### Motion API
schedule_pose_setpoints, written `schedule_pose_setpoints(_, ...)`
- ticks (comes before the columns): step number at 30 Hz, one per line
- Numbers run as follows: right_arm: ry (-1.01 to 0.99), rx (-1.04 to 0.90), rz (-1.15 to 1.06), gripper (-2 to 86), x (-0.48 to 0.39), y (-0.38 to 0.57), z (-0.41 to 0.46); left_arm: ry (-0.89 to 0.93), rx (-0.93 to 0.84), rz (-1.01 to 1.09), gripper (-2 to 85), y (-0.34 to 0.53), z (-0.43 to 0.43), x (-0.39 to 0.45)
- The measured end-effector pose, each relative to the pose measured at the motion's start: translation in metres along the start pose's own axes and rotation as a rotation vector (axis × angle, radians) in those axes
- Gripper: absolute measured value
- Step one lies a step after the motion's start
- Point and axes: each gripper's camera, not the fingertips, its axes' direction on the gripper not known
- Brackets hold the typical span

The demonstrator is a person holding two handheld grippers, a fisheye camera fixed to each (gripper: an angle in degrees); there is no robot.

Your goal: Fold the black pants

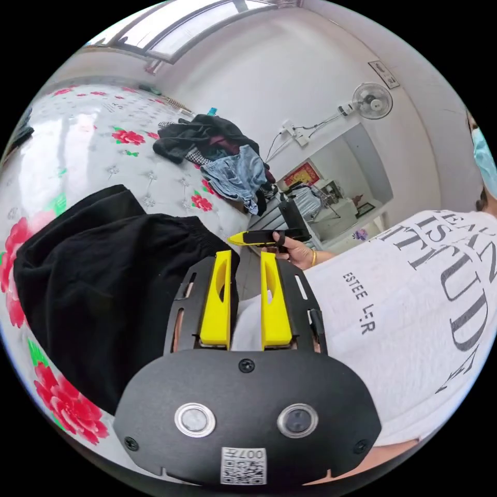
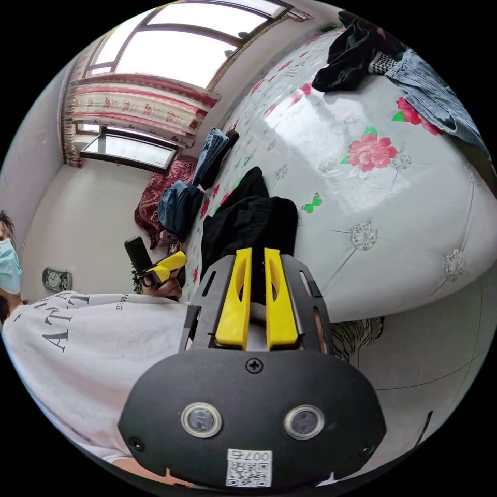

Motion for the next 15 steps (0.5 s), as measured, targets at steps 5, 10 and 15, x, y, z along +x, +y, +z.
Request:
schedule_pose_setpoints(5, -0.040, -0.112, 0.002, 3.6, 0.009, -0.023, 0.006, -0.314, 0.144, -0.246, 8.2, 0.034, -0.054, -0.009)
schedule_pose_setpoints(10, 0.001, -0.138, -0.060, 5.6, 0.001, -0.054, -0.001, -0.427, 0.289, -0.571, 9.1, 0.095, -0.088, -0.032)
schedule_pose_setpoints(15, 0.131, -0.159, -0.168, 7.7, -0.017, -0.105, 0.009, -0.503, 0.285, -0.676, 10.5, 0.113, -0.081, -0.037)
